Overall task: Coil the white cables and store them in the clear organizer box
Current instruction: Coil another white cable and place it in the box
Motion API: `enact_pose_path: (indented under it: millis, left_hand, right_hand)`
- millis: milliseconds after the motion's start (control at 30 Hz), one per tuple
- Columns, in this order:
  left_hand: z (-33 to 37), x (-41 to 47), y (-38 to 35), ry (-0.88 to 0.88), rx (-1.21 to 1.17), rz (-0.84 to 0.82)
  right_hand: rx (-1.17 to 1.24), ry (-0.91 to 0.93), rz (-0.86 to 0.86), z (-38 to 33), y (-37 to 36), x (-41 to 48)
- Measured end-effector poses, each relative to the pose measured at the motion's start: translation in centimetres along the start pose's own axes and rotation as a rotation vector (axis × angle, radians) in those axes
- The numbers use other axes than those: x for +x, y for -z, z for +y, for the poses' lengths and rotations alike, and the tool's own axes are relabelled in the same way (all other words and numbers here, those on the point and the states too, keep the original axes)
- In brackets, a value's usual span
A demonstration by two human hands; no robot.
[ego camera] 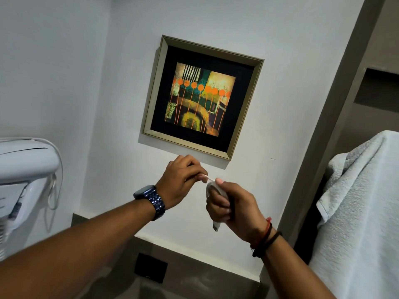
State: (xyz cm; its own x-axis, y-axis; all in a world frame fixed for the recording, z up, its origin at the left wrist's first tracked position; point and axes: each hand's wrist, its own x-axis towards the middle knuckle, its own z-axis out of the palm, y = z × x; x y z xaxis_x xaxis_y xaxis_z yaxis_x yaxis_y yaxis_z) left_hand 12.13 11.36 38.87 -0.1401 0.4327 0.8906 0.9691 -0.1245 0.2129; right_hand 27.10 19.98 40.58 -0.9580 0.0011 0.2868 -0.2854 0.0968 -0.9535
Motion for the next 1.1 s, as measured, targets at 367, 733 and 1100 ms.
enact_pose_path:
  millis: [367, 733, 1100]
  left_hand:
    - [4.0, -0.7, -2.9, 0.439, -0.599, -0.075]
    - [5.0, -1.3, -3.0, 0.720, -1.044, -0.052]
    - [4.9, -1.7, -3.8, 0.666, -0.901, -0.115]
  right_hand:
    - [0.303, 0.187, 0.085, -0.6, 0.9, -0.3]
    - [0.322, 0.167, 0.156, 0.1, 2.6, -1.2]
    - [0.322, 0.110, 0.209, 1.4, 3.1, -1.6]
